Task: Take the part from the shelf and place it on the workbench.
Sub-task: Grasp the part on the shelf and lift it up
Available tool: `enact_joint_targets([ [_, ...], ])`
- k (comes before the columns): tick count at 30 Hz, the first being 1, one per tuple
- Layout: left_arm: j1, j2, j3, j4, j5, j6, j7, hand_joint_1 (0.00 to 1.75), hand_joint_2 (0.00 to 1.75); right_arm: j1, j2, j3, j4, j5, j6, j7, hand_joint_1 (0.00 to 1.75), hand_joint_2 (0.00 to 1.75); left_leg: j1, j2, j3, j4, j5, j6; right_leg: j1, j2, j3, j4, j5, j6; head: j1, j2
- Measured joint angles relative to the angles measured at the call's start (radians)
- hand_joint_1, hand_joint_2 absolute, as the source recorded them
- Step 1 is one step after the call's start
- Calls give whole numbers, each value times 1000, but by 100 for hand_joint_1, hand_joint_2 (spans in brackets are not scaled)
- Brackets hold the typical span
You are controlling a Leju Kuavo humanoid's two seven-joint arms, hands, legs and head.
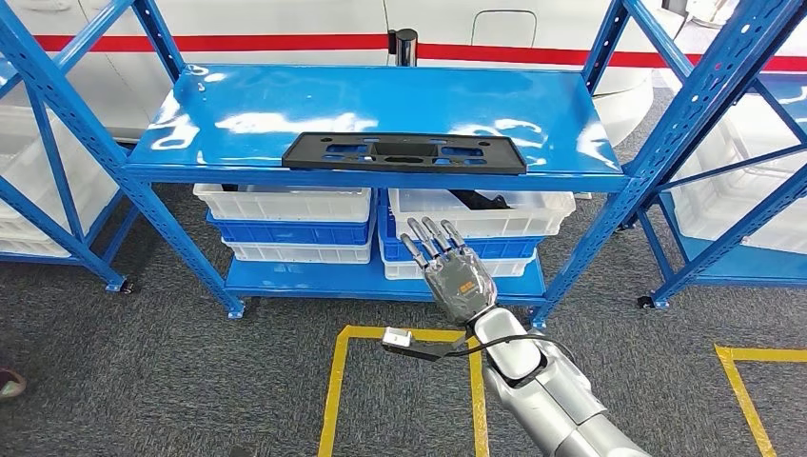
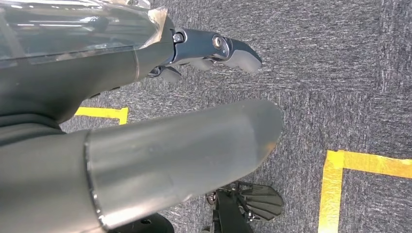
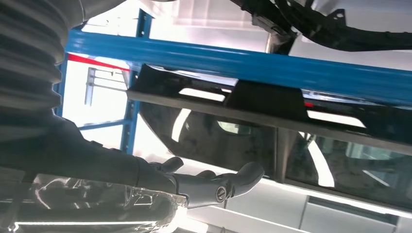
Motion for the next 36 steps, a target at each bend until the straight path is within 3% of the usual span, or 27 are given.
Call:
enact_joint_targets([
  [25,10,2,13,1,-12,-11,-7,0,0,-6,-8,-139,70,-3,-50,27,0,175,0,0,-1,0,0,0,0,0,-1,0,0,0,0,0],
  [36,10,3,14,1,-26,-14,9,0,0,19,-11,-222,-25,20,-30,1,0,175,0,0,-1,0,0,0,0,0,-1,0,0,0,0,0],
])
